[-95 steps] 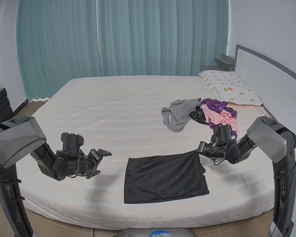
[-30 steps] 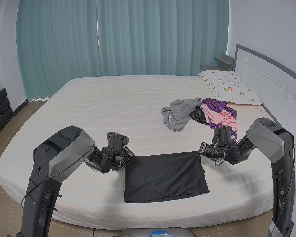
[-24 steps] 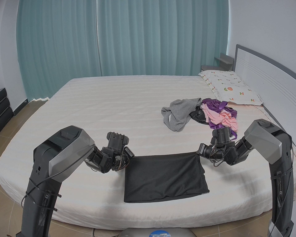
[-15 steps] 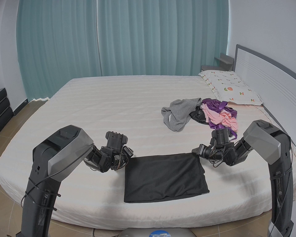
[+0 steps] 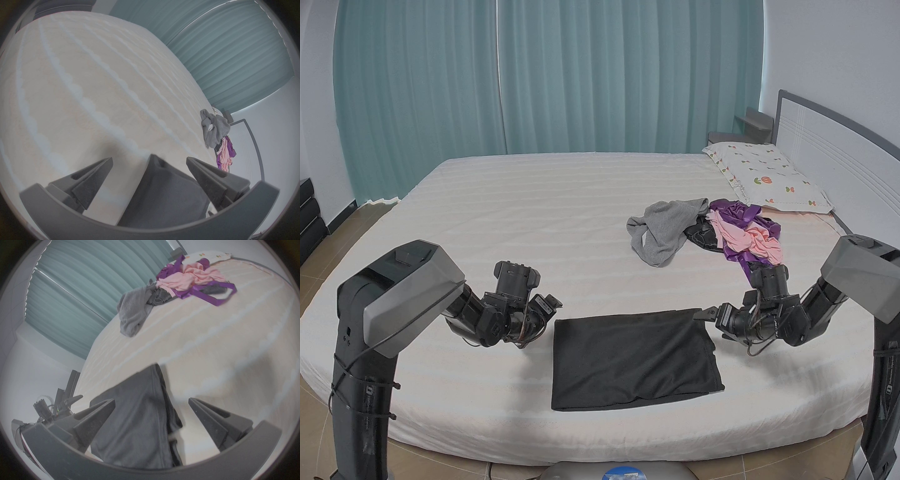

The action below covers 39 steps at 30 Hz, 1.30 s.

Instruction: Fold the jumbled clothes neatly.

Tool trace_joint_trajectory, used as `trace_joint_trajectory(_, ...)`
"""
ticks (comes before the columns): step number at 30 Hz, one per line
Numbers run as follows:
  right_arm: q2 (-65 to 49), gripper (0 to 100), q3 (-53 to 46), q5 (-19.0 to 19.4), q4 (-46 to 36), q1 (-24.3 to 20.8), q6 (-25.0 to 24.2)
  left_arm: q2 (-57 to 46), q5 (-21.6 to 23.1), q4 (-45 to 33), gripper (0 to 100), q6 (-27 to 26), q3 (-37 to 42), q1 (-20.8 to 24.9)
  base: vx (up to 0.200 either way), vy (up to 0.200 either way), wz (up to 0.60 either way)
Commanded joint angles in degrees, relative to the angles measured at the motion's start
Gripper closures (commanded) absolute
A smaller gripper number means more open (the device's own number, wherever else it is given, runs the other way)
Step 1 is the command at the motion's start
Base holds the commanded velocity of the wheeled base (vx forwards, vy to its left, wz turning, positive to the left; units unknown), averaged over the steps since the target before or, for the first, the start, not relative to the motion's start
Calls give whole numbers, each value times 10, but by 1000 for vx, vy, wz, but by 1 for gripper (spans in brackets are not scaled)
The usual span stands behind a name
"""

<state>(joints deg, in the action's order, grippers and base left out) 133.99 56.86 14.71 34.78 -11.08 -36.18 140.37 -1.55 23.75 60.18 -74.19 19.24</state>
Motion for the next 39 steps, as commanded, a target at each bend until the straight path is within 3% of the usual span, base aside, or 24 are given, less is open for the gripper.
trace_joint_trajectory(1, -89, 0, -144, 37, 49, 0, 5, -104, 28, 13, 0, 20, 119, -14, 0, 0, 0)
trace_joint_trajectory(6, -104, 0, -207, 57, 86, -3, 15, -130, 35, 56, 0, 41, 183, -14, 0, 0, 0)
trace_joint_trajectory(7, -106, 0, -248, 59, 107, -4, 27, -147, 42, 115, 0, 60, 242, -14, 0, 0, 0)
trace_joint_trajectory(10, -101, 0, -277, 62, 115, -9, 37, -149, 43, 176, 0, 75, 286, -14, 0, 0, 0)
trace_joint_trajectory(23, -72, 0, -291, 64, 117, -32, 39, -133, 43, 206, 0, 75, 306, -32, 0, 0, 0)
trace_joint_trajectory(24, -72, 100, -291, 64, 117, -32, 40, -133, 43, 206, 0, 75, 306, -32, 0, 0, 0)
trace_joint_trajectory(39, -83, 100, -315, 59, 117, -27, 40, -133, 44, 206, 0, 75, 307, -32, 0, 0, 0)
